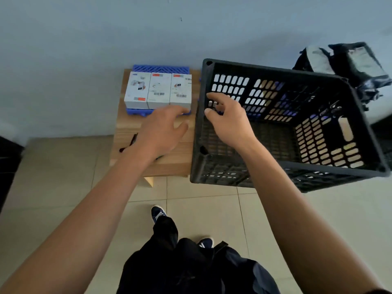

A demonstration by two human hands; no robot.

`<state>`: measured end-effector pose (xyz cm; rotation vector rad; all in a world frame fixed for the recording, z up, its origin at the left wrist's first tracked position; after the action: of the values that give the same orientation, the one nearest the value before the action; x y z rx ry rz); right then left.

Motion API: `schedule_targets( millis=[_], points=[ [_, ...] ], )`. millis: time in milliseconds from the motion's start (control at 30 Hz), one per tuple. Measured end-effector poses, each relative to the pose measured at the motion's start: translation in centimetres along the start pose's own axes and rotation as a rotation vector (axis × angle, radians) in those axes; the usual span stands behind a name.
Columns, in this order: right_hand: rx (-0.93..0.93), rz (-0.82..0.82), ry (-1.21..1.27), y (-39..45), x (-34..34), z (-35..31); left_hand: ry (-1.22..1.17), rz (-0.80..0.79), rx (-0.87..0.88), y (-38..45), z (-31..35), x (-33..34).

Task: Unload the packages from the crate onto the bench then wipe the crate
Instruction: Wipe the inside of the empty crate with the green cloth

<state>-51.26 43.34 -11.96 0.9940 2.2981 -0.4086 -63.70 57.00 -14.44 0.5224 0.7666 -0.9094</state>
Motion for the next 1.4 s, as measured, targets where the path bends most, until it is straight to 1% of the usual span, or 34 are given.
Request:
schedule_targets(
  millis=[200, 433, 667, 767, 900, 1000, 1133, 1200, 1300, 1400],
  points=[
    [0.11, 0.096, 0.034, -3.9, -5.0, 5.2, 0.08, -0.051, 0.12, 0.1, 5.4, 3.3],
    [0.225, 0.188, 0.073, -6.7, -7.8, 9.1, 0.144, -0.166, 0.28, 2.6, 9.8, 7.1],
    [0.31, 0.287, 0.156, -6.7, -7.9, 10.7, 0.162, -0.246, 0.39, 7.8, 10.4, 9.1],
    [0.356, 0.369, 0.183, -6.0, -7.0, 10.7, 0.162, -0.283, 0.435, 11.6, 9.8, 9.6],
    [0.432, 0.502, 0.094, -5.1, -5.3, 10.1, 0.192, -0.312, 0.525, 17.1, 9.4, 10.0],
    [0.485, 0.589, -0.009, -4.7, -4.1, 9.7, 0.238, -0.326, 0.632, 21.3, 9.6, 10.5],
    [0.548, 0.725, -0.123, -4.3, -2.9, 9.1, 0.285, -0.387, 0.736, 25.7, 10.5, 12.1],
    [0.594, 0.783, -0.217, -4.5, -2.5, 8.8, 0.308, -0.418, 0.758, 27.3, 11.0, 13.2],
    [0.729, 0.8, -0.381, -4.6, -1.9, 8.6, 0.3, -0.474, 0.746, 29.1, 11.6, 14.7],
    [0.878, 0.861, -0.375, -4.7, -1.5, 8.6, 0.297, -0.559, 0.708, 30.1, 12.1, 16.2]
  ],
)
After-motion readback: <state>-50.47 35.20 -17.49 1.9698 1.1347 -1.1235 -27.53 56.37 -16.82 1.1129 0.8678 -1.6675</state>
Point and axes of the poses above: each hand's wrist, its own y-axis towards the middle knuckle, its own x-axis out of the palm, z = x × y, the point moved 2 cm from there along y, towards the middle knuckle, and after that the axes turned 4 degrees about -y, right-handed, at the moved point
